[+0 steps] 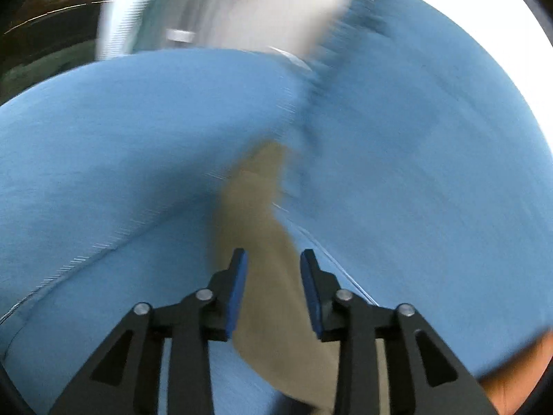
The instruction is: Fold clothes
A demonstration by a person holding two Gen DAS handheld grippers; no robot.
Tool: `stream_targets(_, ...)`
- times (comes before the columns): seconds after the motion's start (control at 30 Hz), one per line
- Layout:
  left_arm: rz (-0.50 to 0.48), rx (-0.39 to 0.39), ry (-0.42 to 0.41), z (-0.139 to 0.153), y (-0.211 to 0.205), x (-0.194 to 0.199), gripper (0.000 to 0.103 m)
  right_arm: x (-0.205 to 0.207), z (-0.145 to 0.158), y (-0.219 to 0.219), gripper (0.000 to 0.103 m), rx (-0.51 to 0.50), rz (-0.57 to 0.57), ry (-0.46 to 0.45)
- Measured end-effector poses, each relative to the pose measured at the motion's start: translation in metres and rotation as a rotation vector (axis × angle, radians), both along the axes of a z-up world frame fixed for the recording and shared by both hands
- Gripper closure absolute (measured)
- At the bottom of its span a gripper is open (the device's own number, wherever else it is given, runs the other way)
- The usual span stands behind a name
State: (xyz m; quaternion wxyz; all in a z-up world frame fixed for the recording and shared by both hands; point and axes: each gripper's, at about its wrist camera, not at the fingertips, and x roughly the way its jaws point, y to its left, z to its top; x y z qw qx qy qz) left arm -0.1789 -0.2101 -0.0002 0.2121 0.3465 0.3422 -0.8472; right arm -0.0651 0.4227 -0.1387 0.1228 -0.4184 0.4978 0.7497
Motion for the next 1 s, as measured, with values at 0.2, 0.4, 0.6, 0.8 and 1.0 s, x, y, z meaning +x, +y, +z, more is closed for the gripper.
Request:
stream_targets(0.2, -0.440, 0.195, -0.124, -0.037, 0.072, -0.016, 0.065, -0.009, 0.030, -0.013, 0.083, 0.122, 0.057, 0.100)
stream_targets(0.4, -0.907, -0.019, -0.292, -0.055, 0.170, 0.002, 0.065, -0.015, 0.047, -0.021, 0.083, 0.214, 0.104, 0.127)
stream_targets(0.6, -0.647, 0.054, -0.264, -0.058, 0.114, 0.008, 0.065, -0.007, 0.049, -0.013, 0.083, 0.231, 0.071, 0.116)
stream_targets(0.8, -0.526, 0.250, -0.311, -0.087, 0.083, 0.008, 0.065, -0.005, 0.044, -0.009, 0.083, 0.230, 0.046, 0.098)
stream_targets(1.0, -0.603, 0.318, -0.360, -0.106, 0.107, 0.011, 0.065, -0.004, 0.040, -0.005, 0.083, 0.225, 0.024, 0.088)
